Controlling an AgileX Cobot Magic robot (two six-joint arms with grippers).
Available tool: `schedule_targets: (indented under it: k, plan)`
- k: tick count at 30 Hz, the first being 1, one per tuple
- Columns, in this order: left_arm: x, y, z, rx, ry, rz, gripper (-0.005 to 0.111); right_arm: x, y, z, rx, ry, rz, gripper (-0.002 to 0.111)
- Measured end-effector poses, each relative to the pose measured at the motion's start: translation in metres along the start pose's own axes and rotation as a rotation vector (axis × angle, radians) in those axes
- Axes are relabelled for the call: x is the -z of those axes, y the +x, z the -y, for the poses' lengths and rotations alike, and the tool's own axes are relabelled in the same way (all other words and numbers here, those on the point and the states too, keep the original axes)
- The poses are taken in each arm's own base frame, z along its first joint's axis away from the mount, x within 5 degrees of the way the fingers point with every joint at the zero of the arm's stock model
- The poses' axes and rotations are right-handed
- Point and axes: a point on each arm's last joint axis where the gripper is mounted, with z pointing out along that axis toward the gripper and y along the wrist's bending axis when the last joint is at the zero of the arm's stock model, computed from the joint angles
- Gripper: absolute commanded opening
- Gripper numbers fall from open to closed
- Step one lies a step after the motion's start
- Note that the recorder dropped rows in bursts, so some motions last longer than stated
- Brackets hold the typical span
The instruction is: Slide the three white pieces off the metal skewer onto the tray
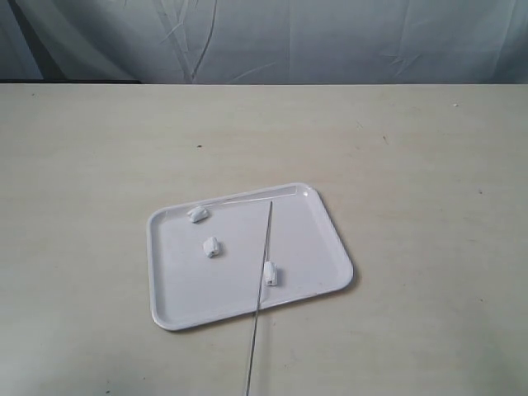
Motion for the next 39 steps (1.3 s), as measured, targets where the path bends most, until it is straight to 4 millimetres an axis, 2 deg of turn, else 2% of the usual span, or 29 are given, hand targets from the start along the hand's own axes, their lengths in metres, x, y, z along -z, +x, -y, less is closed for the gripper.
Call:
schedule_targets:
  k: [16, 39]
  plan:
    - [0.0001, 0.0001, 0.0011, -0.080, 0.031, -0.001, 0.000, 0.0000, -0.0001, 0.0000, 0.002, 0.000, 0.001, -0.001]
    - [0.0001, 0.0001, 0.0007, -0.057, 0.028, -0.002, 0.000, 0.0000, -0.0002, -0.0009, -0.022, -0.009, 0.002, -0.001]
